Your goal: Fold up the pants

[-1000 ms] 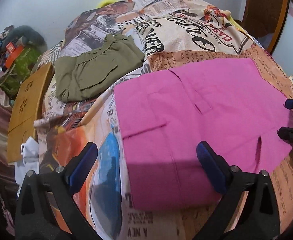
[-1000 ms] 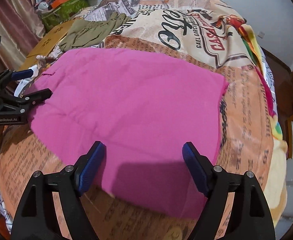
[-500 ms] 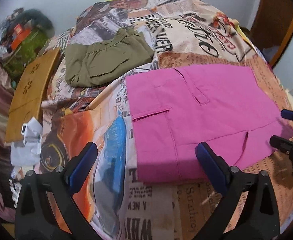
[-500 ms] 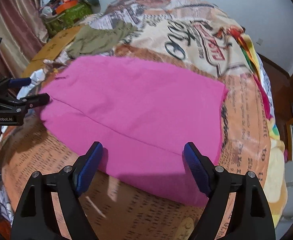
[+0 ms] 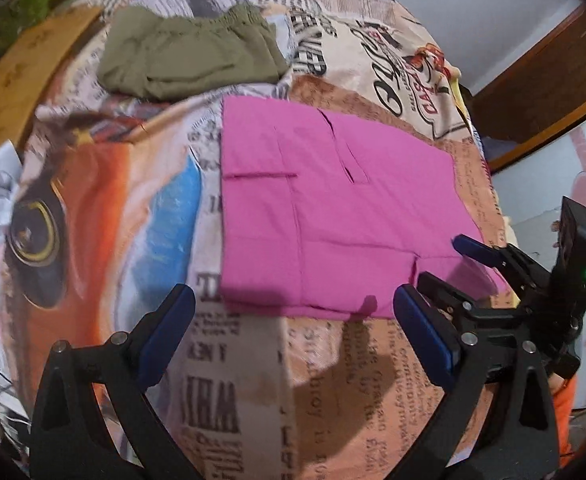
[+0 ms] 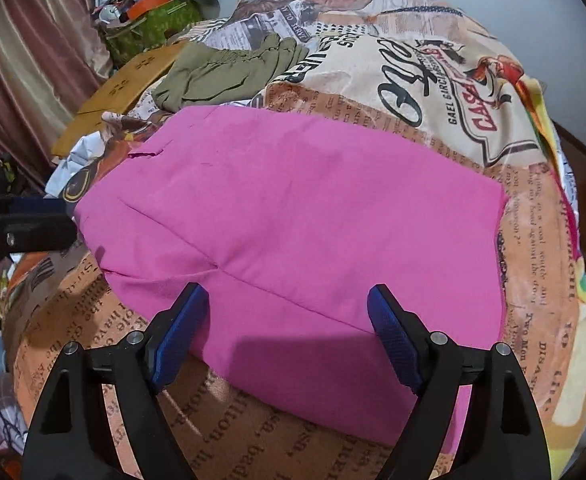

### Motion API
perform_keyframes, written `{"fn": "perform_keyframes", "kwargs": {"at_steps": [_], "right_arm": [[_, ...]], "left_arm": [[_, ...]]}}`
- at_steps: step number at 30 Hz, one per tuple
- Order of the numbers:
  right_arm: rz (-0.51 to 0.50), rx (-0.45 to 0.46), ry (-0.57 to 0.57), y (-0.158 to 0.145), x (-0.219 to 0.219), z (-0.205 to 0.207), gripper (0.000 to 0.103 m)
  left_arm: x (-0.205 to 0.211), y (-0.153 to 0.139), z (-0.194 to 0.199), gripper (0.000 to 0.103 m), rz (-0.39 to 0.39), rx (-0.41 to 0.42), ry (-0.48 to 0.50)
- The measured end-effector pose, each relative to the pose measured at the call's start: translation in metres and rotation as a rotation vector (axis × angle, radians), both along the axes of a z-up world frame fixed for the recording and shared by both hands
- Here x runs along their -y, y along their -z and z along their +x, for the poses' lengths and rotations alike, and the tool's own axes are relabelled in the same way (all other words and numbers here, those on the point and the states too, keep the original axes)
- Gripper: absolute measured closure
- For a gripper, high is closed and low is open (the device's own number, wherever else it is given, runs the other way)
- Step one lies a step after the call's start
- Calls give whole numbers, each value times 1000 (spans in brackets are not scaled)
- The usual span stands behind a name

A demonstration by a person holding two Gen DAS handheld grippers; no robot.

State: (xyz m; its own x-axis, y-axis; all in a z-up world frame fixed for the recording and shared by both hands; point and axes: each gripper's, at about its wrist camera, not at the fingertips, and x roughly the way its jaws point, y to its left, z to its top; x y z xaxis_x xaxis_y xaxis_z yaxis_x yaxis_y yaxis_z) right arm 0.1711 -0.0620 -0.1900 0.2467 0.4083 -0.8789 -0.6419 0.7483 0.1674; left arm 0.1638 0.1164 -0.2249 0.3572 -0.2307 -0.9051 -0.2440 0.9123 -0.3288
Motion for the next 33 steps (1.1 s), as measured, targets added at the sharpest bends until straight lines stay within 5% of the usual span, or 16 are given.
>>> {"fn": "perform_keyframes", "kwargs": {"at_steps": [5,16,20,24,28,33], "right_arm": [[0,-1,-11,1,1,-3,22],[9,-12,-7,3,2,-3,22],[10,-14,-8,4,3,-3,22],[13,-16,-10,4,3,-3,22],[16,-17,-14,4,3,-3,22],[17,-11,-9,3,5,-2,22]], "left_arm": [[2,11,-6,2,-176,-34,31],[1,29,8,3,-333,28,61],[4,26,13,10,-283,48,54],[2,23,19,48,-156,37,1],[0,22,22,71,-74,49,-48],[12,11,20,76,66,106,-29]]}}
